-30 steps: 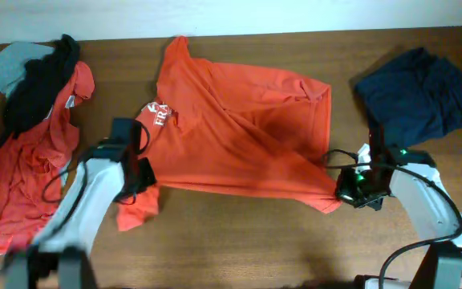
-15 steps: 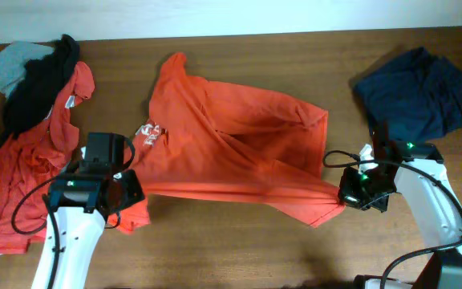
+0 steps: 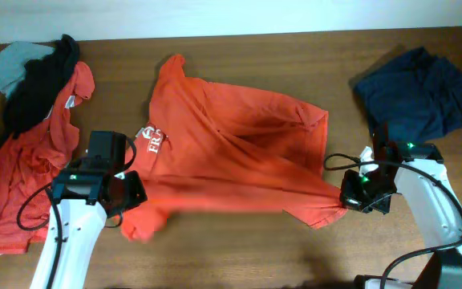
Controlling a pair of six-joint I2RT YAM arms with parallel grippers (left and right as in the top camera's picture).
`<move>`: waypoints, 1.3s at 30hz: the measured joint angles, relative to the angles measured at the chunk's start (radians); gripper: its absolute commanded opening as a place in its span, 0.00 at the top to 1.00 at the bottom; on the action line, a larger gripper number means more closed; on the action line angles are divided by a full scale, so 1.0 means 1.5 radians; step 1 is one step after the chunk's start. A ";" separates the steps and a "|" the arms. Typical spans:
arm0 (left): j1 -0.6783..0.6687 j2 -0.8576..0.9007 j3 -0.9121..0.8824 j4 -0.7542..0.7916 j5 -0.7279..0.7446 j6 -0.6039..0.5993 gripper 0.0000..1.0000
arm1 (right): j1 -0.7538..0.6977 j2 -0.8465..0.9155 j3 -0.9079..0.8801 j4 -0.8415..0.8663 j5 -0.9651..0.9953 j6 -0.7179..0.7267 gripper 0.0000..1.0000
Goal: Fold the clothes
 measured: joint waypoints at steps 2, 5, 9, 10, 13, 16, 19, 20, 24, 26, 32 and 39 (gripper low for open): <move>0.000 0.000 0.000 0.000 0.000 0.001 0.80 | -0.001 0.000 0.000 -0.005 0.002 0.000 0.96; 0.000 0.000 0.000 0.000 0.000 0.001 0.80 | -0.001 0.000 0.000 -0.016 0.002 -0.001 0.96; 0.000 0.000 0.000 0.000 0.000 0.001 0.80 | -0.001 0.000 0.000 -0.024 0.002 -0.003 0.96; 0.000 0.000 0.000 0.000 0.000 0.001 0.80 | -0.001 0.000 0.000 -0.027 0.002 -0.003 0.95; 0.000 0.000 0.000 0.001 0.000 0.001 0.80 | -0.002 0.000 0.000 -0.039 0.001 -0.016 0.89; 0.000 0.000 0.000 0.006 0.000 0.001 0.80 | -0.002 0.000 0.000 -0.049 -0.003 -0.027 0.87; 0.000 0.000 0.000 0.009 0.000 0.001 0.80 | -0.002 0.000 0.000 -0.051 -0.014 -0.037 0.87; 0.000 0.000 0.000 0.010 0.000 0.001 0.80 | 0.001 0.000 0.000 -0.051 -0.018 -0.039 0.87; 0.000 0.000 0.000 0.015 0.000 0.001 0.80 | 0.029 0.000 0.000 -0.050 -0.025 -0.042 0.87; 0.000 0.000 0.000 0.015 0.000 0.001 0.80 | 0.047 0.000 0.000 -0.047 -0.027 -0.042 0.88; 0.000 0.000 0.000 0.039 0.000 0.001 0.80 | 0.080 0.000 0.000 0.022 -0.032 -0.031 0.73; 0.001 0.003 0.001 0.208 0.001 0.003 0.49 | 0.080 0.000 0.001 0.275 -0.036 -0.036 0.30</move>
